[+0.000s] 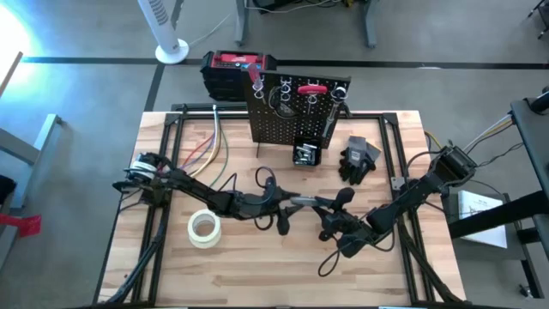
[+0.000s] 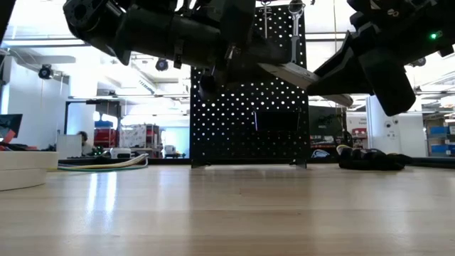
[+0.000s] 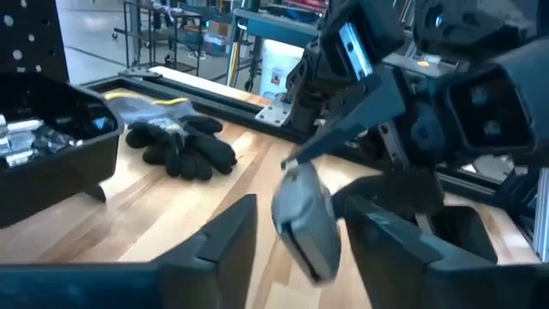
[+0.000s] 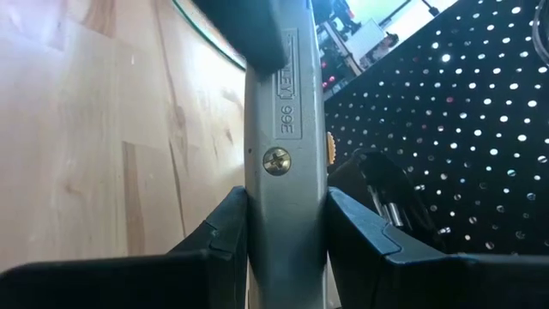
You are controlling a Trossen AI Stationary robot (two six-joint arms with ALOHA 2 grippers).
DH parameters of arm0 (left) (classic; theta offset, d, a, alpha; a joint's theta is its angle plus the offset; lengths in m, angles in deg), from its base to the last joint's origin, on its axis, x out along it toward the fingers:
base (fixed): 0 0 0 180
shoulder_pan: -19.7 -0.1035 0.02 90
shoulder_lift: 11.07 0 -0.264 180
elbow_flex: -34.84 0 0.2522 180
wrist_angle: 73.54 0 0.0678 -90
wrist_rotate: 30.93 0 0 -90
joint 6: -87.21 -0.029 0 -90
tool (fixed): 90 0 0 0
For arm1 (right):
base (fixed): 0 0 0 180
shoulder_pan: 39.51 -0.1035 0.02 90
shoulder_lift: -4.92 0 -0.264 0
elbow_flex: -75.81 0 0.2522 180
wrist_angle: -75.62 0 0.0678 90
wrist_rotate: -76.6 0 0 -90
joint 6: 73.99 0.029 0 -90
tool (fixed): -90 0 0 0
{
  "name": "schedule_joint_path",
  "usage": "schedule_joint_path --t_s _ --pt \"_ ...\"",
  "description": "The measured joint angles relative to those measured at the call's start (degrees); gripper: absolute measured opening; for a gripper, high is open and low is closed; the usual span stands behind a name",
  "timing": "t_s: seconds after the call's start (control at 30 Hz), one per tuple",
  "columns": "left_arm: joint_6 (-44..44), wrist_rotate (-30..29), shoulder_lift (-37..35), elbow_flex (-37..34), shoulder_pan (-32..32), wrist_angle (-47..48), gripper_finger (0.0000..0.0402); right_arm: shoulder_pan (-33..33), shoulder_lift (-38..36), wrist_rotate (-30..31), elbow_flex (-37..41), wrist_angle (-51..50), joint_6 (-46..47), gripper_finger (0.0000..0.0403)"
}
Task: Hang tools onto peg board
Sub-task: Put the cutter into the black bin on the peg board
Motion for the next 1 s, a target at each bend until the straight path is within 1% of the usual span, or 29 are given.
schedule_joint_path --t_s 0.07,0.13,0.2,0.27,0.37,0.5,0.53,0.63,0.7,0.77,0.9,1.0 --pt "-0.17 -0.03 0.00 0.26 -0.04 -0.12 0.0183 0.00 0.00 0.02 0.00 -0.03 -0.04 0.0097" --pt "-0.14 -0.05 0.01 0.51 -0.14 0.02 0.0192 0.00 0.00 0.04 0.00 -0.08 -0.39 0.0097" --pt "-0.14 -0.03 0.02 0.94 -0.20 0.02 0.0192 0.00 0.00 0.09 0.00 -0.12 -0.65 0.0097" --pt "-0.12 -0.02 0.02 1.10 -0.26 0.29 0.0183 0.00 0.00 0.13 0.00 -0.31 -0.68 0.0097" --pt "-0.06 0.03 0.02 1.12 -0.35 1.55 0.0149 0.01 0.00 0.33 0.00 -0.33 -0.74 0.0097" --pt "0.98 0.18 0.02 1.12 -0.33 1.39 0.0067 0.02 0.00 0.91 0.00 -0.81 -1.32 0.0096" --pt "0.71 0.21 0.02 1.12 -0.33 1.46 0.0056 0.02 0.00 0.89 0.00 -0.79 -1.23 0.0091" --pt "-0.24 0.21 0.00 1.10 -0.31 1.57 0.0056 0.02 0.00 0.43 0.00 -0.81 -0.36 0.0088" --pt "-1.18 0.34 0.00 1.10 -0.27 2.11 0.0056 0.02 0.00 -0.33 0.00 -0.71 1.09 0.0103" --pt "-3.54 0.55 0.00 1.10 -0.26 2.94 0.0056 0.02 0.00 -1.29 0.00 -0.55 3.85 0.0132" --pt "-14.83 0.40 0.04 0.88 0.48 6.25 0.0056 0.00 -0.24 -3.34 -0.70 -0.02 10.49 0.0186" --pt "-23.32 0.42 0.03 0.88 2.07 6.76 0.0056 0.02 -0.24 -6.09 -2.25 -0.15 12.90 0.0210"
